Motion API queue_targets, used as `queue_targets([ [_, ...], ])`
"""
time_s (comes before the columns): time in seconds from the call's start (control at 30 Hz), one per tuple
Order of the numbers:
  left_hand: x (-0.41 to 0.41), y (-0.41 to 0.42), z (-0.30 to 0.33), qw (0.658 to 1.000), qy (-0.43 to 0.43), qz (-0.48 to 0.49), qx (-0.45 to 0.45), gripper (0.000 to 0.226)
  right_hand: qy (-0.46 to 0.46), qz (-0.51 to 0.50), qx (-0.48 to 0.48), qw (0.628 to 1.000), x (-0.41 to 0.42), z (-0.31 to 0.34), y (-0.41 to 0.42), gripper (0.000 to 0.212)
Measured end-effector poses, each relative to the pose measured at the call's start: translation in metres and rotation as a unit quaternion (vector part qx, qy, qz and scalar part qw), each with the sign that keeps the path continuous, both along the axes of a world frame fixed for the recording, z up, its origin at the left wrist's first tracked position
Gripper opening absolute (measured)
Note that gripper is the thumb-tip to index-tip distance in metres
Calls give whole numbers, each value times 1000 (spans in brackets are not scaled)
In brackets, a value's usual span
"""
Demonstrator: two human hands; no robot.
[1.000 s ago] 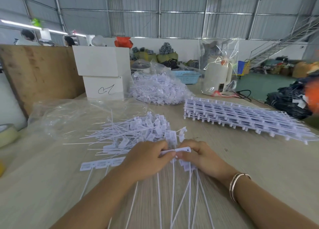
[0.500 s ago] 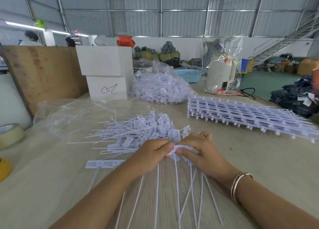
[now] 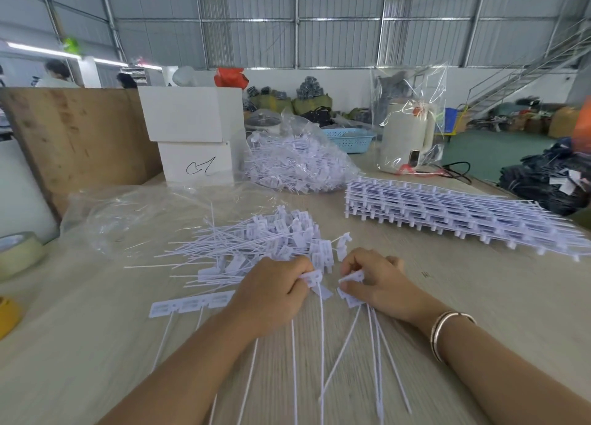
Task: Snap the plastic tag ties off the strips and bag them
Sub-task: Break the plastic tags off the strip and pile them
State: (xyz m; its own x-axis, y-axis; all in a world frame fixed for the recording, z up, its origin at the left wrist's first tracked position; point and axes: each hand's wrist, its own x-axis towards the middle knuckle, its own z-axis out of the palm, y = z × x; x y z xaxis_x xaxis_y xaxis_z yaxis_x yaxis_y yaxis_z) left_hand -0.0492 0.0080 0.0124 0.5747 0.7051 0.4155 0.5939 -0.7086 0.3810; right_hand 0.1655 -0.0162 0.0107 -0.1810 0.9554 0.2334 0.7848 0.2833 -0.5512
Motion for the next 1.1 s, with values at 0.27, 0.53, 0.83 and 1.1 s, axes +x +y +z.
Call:
queue_targets([
  [0.27, 12, -9, 4, 999, 14, -19, 42, 29, 18, 1, 133, 991, -18, 5, -7, 14],
  [0.53, 7, -10, 10, 999, 22, 17, 40, 12, 21, 31, 101, 994, -20, 7, -7, 17],
  [0.83, 7, -3, 0, 996, -8, 3, -86, 34, 24, 95, 80, 992, -16, 3, -7, 17],
  [1.1, 4, -7, 10, 976, -89, -37, -196, 42, 6, 93, 183, 979, -21, 3, -8, 24],
])
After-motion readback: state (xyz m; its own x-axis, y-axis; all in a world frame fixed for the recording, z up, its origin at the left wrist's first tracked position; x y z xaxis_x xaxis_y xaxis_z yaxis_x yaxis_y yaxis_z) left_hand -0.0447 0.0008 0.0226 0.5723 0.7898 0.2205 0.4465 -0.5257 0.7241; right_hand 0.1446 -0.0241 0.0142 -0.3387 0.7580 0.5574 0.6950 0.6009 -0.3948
